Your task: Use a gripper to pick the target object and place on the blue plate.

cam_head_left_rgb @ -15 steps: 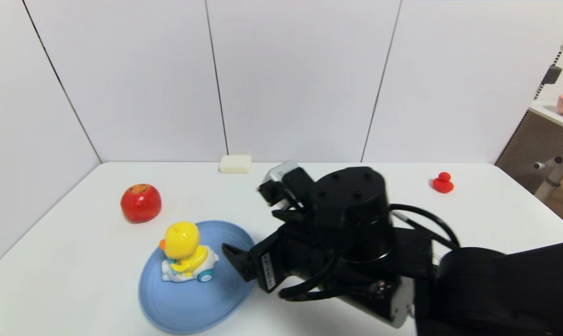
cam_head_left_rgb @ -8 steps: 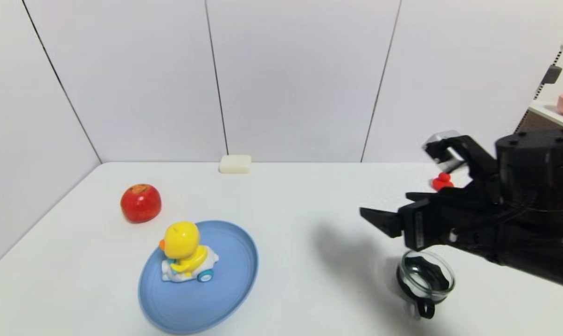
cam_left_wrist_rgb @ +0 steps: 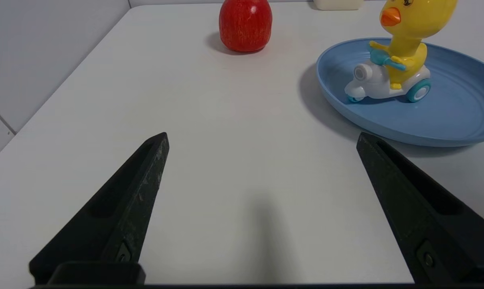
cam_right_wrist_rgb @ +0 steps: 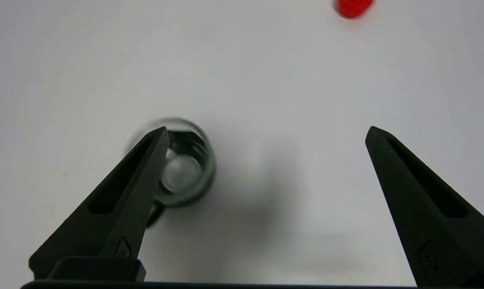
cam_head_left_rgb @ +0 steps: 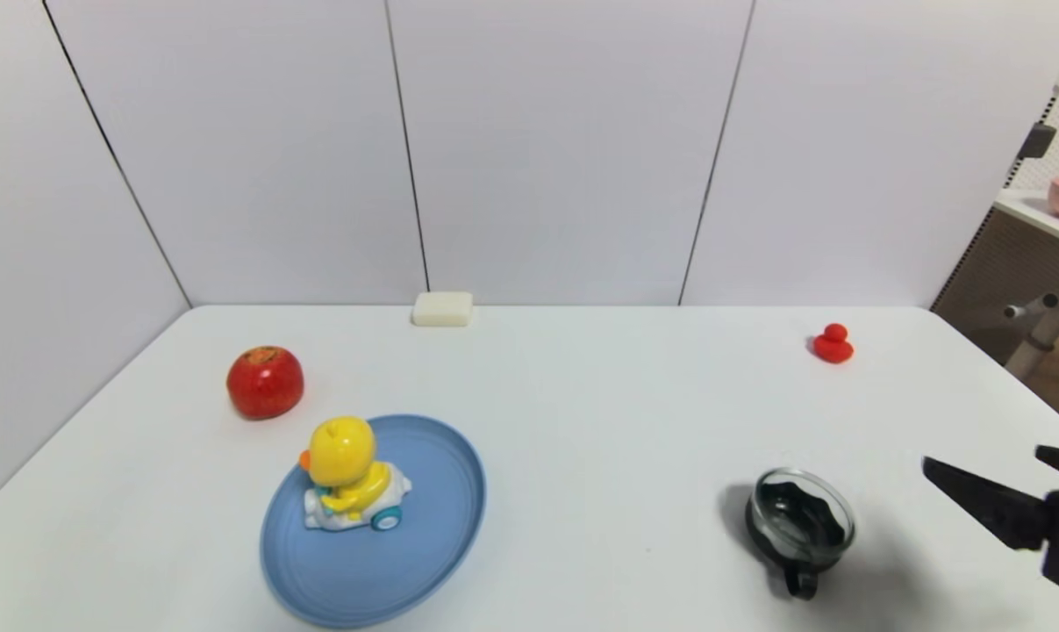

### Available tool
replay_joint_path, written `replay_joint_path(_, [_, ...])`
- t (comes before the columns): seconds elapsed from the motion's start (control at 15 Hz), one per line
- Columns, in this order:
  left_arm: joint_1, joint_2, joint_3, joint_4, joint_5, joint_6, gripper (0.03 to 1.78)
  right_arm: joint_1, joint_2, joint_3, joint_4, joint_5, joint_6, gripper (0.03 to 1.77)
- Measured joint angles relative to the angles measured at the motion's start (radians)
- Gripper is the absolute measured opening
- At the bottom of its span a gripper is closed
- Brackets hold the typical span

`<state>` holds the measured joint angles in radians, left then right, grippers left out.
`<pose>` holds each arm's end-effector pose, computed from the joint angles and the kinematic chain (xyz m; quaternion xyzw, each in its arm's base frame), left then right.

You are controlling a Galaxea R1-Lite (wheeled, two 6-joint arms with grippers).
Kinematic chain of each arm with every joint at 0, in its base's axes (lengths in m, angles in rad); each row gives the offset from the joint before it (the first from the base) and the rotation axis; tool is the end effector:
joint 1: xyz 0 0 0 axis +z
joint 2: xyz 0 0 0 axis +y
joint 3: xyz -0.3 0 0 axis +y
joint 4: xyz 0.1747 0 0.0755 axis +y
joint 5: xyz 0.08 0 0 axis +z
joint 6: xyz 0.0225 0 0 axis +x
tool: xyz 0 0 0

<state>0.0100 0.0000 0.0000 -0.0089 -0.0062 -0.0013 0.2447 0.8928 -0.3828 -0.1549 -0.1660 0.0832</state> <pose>-0.0228 -0.0004 0.0764 -0.0006 -0.0045 0.0019 1.0000 0.0950 0.0199 0.1787 0.0049 0.1744 0.0315 0.9842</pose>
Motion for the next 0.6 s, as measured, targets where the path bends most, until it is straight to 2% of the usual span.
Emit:
replay_joint_path(0.27, [0.0, 0.0, 0.0, 0.0, 0.0, 0.0, 1.69, -0.124, -0.293, 0.176, 0.03, 0.019, -0.067, 1.69])
replay_joint_path(0.47, [0.0, 0.0, 0.0, 0.0, 0.0, 0.0, 1.69, -0.222, -0.502, 0.303, 0.052, 0.091, -0.124, 1.69])
replay_joint_path(0.6, [0.0, 0.0, 0.0, 0.0, 0.0, 0.0, 1.69, -0.238, -0.627, 0.353, 0.088, 0.121, -0.134, 1.69])
